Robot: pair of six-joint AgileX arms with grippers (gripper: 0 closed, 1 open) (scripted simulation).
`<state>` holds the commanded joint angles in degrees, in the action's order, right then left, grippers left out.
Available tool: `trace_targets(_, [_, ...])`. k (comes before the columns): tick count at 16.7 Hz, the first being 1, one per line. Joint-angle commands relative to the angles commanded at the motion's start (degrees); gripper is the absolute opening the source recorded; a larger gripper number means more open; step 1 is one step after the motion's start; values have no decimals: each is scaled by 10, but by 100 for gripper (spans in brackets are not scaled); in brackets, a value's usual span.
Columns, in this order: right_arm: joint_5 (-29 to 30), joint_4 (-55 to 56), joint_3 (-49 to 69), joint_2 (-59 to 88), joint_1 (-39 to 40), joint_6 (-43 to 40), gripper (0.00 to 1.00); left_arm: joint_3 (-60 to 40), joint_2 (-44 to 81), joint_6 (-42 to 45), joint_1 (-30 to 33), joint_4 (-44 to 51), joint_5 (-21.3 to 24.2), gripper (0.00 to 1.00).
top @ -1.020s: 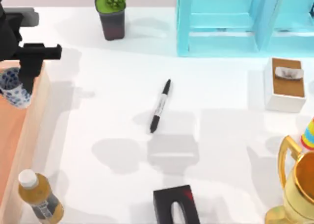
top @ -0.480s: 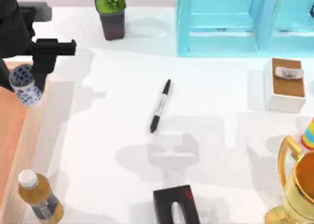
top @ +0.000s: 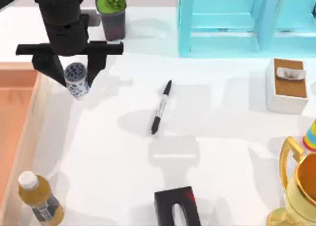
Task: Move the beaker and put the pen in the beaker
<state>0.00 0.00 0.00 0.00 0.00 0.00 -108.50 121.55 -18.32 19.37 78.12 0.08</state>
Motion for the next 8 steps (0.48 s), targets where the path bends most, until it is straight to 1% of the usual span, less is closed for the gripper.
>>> trace_targets(3, [0, 0, 0, 0, 0, 0, 100, -31, 45, -14, 20, -23, 1, 0])
trace_targets(8, [0, 0, 0, 0, 0, 0, 100, -28, 49, -14, 18, -26, 1, 0])
